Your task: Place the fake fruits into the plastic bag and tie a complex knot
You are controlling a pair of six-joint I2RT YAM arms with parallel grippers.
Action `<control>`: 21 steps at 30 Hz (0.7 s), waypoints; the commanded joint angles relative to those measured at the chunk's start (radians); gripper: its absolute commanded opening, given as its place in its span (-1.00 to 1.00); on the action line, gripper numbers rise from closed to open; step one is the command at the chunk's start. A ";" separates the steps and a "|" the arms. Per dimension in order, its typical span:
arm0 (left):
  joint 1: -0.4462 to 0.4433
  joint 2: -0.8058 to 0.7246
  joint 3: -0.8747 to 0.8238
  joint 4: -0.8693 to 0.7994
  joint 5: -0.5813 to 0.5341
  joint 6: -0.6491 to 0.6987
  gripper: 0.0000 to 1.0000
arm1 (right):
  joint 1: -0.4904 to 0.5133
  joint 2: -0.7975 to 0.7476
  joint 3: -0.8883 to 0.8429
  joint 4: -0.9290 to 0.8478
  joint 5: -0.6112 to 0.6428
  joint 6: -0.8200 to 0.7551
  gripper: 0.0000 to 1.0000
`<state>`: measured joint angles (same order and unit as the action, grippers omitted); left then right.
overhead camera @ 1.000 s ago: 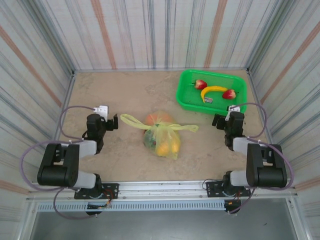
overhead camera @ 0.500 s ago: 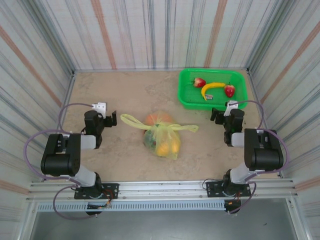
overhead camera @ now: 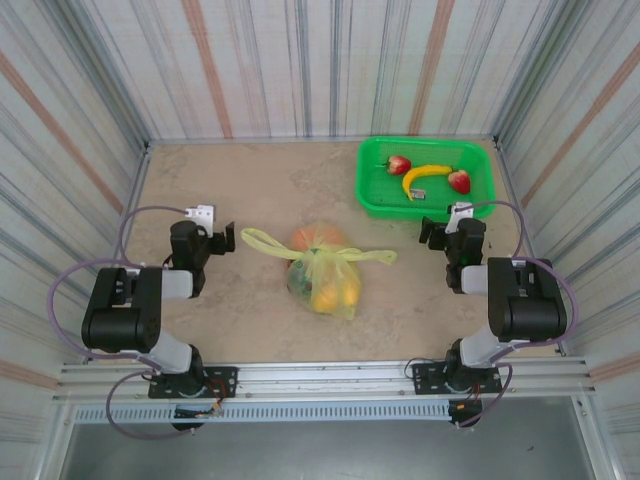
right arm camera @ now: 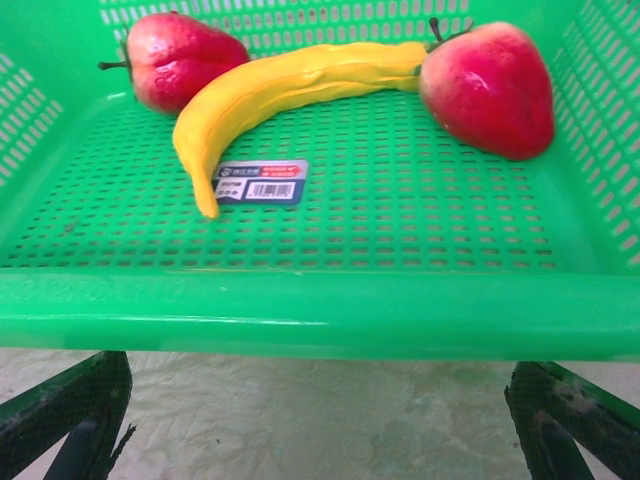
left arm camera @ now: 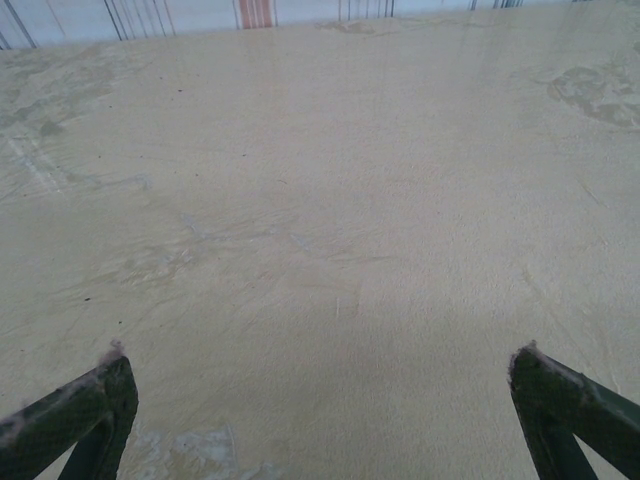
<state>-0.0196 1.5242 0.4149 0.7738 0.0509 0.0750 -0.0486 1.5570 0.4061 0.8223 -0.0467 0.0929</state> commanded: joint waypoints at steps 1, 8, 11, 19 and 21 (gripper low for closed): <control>-0.002 -0.016 -0.002 0.010 -0.019 0.004 0.97 | -0.006 -0.012 -0.009 0.006 0.002 -0.011 0.98; -0.002 -0.015 -0.002 0.009 -0.016 0.006 0.97 | -0.006 -0.011 -0.009 0.006 0.001 -0.010 0.98; -0.002 -0.015 -0.002 0.010 -0.016 0.005 0.97 | -0.005 -0.012 -0.009 0.006 0.002 -0.011 0.98; -0.008 -0.014 -0.002 0.012 -0.023 0.005 0.97 | -0.006 -0.012 -0.008 0.006 0.002 -0.011 0.98; -0.008 -0.015 -0.002 0.012 -0.023 0.005 0.97 | -0.006 -0.012 -0.008 0.006 0.002 -0.010 0.98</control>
<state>-0.0200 1.5242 0.4149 0.7738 0.0425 0.0750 -0.0509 1.5570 0.4061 0.8223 -0.0467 0.0925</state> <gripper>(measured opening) 0.986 0.991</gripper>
